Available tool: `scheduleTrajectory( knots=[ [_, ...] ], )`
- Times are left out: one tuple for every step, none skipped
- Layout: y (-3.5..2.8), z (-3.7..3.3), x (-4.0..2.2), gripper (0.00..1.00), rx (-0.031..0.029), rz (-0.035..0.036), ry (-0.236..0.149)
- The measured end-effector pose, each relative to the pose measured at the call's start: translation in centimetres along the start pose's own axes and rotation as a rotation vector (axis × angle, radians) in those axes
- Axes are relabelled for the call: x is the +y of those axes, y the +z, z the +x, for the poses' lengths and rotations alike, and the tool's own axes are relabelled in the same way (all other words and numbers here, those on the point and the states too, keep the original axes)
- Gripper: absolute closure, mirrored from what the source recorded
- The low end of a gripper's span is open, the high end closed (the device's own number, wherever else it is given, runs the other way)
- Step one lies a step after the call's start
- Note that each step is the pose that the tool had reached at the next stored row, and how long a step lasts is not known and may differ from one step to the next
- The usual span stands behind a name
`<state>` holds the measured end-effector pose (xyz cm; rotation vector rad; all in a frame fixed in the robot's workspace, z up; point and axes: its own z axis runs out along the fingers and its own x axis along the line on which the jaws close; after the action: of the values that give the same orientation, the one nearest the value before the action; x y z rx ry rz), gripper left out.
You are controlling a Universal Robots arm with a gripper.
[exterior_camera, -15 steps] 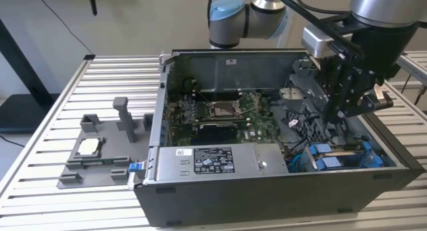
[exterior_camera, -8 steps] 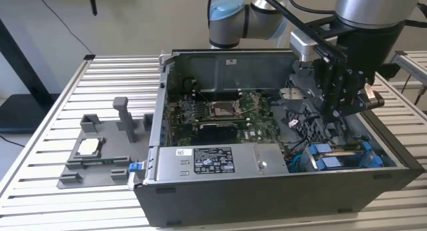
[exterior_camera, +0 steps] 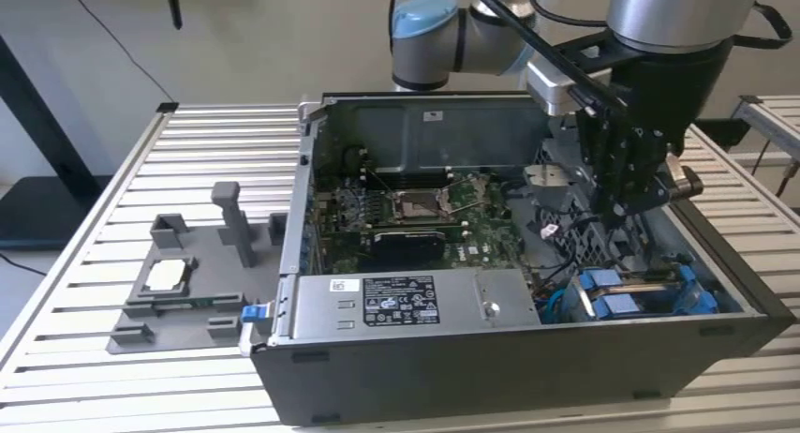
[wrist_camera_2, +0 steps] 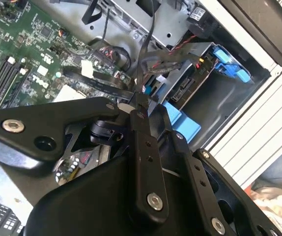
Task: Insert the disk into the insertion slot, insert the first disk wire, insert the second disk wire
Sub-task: 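Insert the second disk wire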
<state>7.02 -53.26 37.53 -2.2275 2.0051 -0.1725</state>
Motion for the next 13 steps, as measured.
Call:
scheduleTrajectory(
  knots=[
    [0.0, 0.0, 0.02, 0.73, -0.0001, 0.0002, 0.0],
    [0.0, 0.0, 0.01, 0.73, -0.0001, 0.0007, 0.0],
    [0.01, 0.0, 0.02, 0.73, -0.0002, 0.0008, 0.0],
    [0.03, 0.0, 0.02, 0.73, -0.0002, 0.0008, 0.0],
    [0.06, 0.02, 0.03, 0.73, -0.0003, 0.0009, 0.0],
    [0.09, 0.07, 0.05, 0.73, -0.0003, 0.0009, 0.0],
    [0.13, 0.12, 0.07, 0.73, -0.0001, 0.0009, 0.0],
    [0.17, 0.17, 0.08, 0.73, -0.0001, 0.001, 0.0],
    [0.21, 0.24, 0.09, 0.73, -0.0003, 0.0011, 0.0],
    [0.22, 0.29, 0.09, 0.73, -0.0002, 0.0011, 0.0],
    [0.22, 0.38, 0.1, 0.73, -0.0001, 0.0011, 0.0],
    [0.21, 0.45, 0.11, 0.73, -0.0001, 0.001, 0.0],
    [0.21, 0.49, 0.12, 0.73, -0.0001, 0.001, 0.0]
  ],
)
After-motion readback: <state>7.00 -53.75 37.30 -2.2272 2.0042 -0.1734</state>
